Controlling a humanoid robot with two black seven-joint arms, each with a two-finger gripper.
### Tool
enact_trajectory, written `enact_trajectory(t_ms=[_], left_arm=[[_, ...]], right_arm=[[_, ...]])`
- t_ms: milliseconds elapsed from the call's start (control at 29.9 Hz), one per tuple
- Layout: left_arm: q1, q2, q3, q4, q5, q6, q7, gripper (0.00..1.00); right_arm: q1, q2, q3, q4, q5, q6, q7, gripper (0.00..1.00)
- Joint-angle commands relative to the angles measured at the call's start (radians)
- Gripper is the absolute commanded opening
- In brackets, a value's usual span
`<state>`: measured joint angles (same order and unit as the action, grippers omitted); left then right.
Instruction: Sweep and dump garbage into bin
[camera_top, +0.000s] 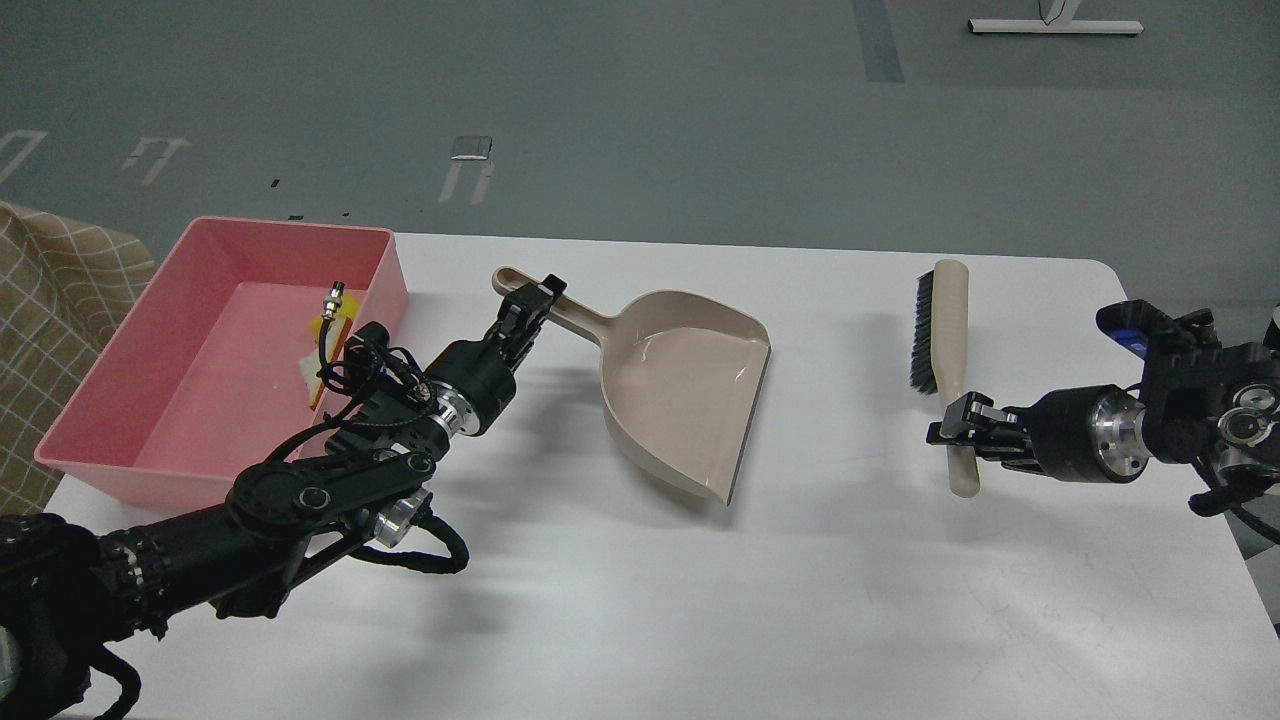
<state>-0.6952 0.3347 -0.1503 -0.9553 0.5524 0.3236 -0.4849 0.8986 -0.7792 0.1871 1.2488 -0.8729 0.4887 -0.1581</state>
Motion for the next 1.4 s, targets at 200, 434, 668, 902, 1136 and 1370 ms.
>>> enact_trajectory(t_ms=[200, 434, 668, 902, 1136, 1370], left_arm=[[0.013, -0.003, -0.002, 0.018, 0.0, 0.0, 0.0, 0.0], [0.014, -0.005, -0.002, 0.018, 0.0, 0.0, 0.002, 0.0], [0.022, -0.003, -0.002, 0.018, 0.0, 0.0, 0.002, 0.0], [0.023, -0.005, -0.002, 0.013, -0.005, 0.0, 0.002, 0.0], [0.025, -0.005, -0.002, 0.012, -0.009, 0.0, 0.005, 0.21], [0.026, -0.005, -0.003, 0.012, -0.011, 0.0, 0.006, 0.49]], right_arm=[[0.002, 0.02, -0.006, -0.012, -0.001, 0.0, 0.0, 0.0], [0.003, 0.028, -0.006, -0.014, -0.001, 0.0, 0.0, 0.0], [0.002, 0.028, -0.006, -0.012, 0.0, 0.0, 0.0, 0.05], [0.005, 0.026, -0.005, -0.014, 0.003, 0.0, 0.0, 0.14], [0.002, 0.026, -0.005, -0.014, 0.005, 0.0, -0.001, 0.21], [0.0, 0.028, -0.005, -0.014, 0.005, 0.0, -0.005, 0.33]])
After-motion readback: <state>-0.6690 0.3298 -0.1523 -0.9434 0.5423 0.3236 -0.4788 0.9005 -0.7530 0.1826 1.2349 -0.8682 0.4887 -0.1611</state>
